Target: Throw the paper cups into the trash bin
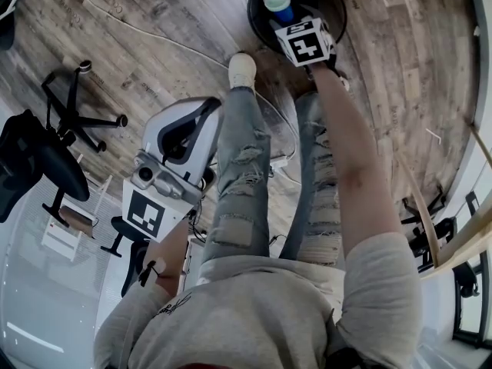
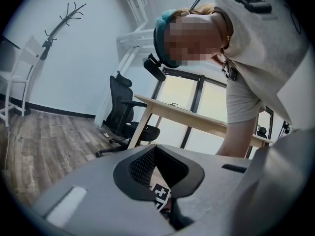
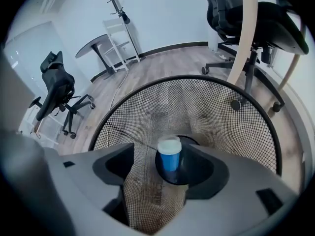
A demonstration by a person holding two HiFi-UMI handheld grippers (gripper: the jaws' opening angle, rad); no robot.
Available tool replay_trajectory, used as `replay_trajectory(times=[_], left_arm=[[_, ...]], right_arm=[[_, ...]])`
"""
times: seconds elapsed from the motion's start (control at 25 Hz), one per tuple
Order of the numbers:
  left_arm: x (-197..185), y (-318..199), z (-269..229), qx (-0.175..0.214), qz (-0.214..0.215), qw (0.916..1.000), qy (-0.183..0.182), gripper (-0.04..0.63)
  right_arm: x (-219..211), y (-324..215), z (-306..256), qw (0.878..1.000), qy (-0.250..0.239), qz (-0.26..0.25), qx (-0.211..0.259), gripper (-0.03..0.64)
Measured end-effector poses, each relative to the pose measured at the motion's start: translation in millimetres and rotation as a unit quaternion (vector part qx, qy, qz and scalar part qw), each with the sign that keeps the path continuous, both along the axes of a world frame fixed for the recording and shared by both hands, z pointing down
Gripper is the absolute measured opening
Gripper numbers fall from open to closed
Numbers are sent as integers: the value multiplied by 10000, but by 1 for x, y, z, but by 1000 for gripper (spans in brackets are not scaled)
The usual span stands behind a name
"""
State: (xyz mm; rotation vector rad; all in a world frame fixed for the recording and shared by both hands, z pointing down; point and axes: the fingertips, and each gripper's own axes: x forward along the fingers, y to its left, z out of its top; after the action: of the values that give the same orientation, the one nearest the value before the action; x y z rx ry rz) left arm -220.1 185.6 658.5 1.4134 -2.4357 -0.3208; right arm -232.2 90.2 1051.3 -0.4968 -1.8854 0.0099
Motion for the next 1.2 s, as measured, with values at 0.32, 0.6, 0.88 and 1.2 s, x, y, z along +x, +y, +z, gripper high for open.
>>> replay_trajectory(times=[0.32,0.6,0.88,1.2], left_arm=[[1,-9,-12,68,87,9999,-31,3],[-2,-16,-30,126,161,9997,-132,3],[0,-22,-46,128,123,9997,-191,3],[0,-27,-67,43,104,9994,-331,3]], right_arm=[[9,-5,-22,9997,-73,189,-98,295],[-13,0,-82,9956,-746,361,-447,295],[-17,8,-150,9882,-1246,416,-789,294],[-18,14,-257,9688,-2197,81,-1143,293]])
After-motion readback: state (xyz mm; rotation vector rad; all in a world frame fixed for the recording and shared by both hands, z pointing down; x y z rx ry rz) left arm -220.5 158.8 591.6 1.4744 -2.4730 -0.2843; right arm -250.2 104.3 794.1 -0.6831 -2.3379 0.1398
